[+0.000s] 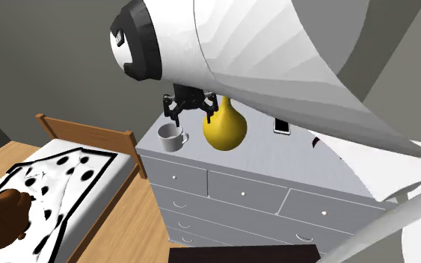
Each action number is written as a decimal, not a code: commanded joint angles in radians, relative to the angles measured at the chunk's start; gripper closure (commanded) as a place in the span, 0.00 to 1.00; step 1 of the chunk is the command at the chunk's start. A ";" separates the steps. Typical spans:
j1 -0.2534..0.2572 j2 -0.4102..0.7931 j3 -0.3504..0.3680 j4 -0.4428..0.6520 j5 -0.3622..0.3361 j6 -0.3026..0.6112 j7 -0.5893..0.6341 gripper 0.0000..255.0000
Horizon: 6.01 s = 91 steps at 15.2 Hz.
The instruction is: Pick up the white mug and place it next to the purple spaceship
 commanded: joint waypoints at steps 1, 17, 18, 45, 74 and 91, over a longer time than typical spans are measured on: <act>0.006 0.070 0.023 0.035 -0.015 0.024 0.038 0.00; 0.161 0.728 0.074 0.606 -0.222 0.006 0.291 0.00; 0.178 0.773 0.070 0.660 -0.232 -0.006 0.299 0.00; 0.180 0.808 0.062 0.620 -0.245 0.066 0.309 1.00; 0.208 0.766 0.078 0.949 -0.219 -0.299 0.271 1.00; -0.098 0.363 -0.003 0.390 -0.088 -0.106 -0.066 1.00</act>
